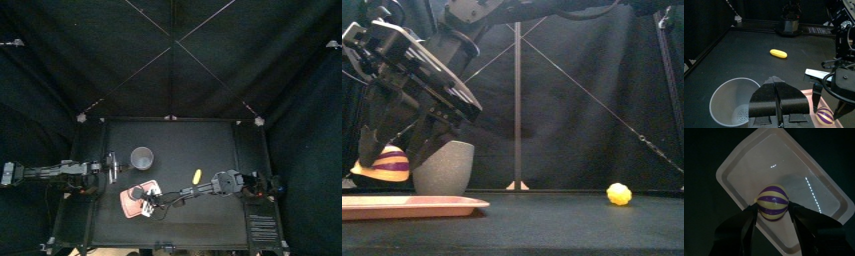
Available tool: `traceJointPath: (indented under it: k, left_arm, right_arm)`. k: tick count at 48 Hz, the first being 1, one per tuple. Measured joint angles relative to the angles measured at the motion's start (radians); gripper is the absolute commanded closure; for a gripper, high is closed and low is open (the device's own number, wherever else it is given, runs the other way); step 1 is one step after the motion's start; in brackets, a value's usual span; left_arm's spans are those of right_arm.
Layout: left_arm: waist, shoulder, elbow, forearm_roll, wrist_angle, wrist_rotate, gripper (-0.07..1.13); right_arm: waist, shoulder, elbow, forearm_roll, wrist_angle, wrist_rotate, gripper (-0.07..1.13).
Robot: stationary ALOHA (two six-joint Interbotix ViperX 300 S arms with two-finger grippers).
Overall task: Pick the onion then place it on the pink plate
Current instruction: Drop onion on the pink plate and return to neutral
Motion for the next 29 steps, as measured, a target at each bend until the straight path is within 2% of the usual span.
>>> traceJointPath:
  k: [13, 22, 29]
  left_arm:
    - [0.0, 0.0, 0.0, -0.002, 0.0, 0.0, 0.9]
    - [0.002, -0.002, 0.0, -0.002, 0.0, 0.0, 0.9]
    - [0.0, 0.0, 0.0, -0.002, 0.0, 0.0, 0.9]
  right_arm:
    - [-0.002, 0.012, -0.011, -0.04, 0.031, -0.002, 0.04]
    - [-0.002, 0.014, -0.012, -0.078, 0.037, 0.009, 0.04]
    - [0.0, -0.005, -0.014, -0.16, 0.054, 0.02, 0.03]
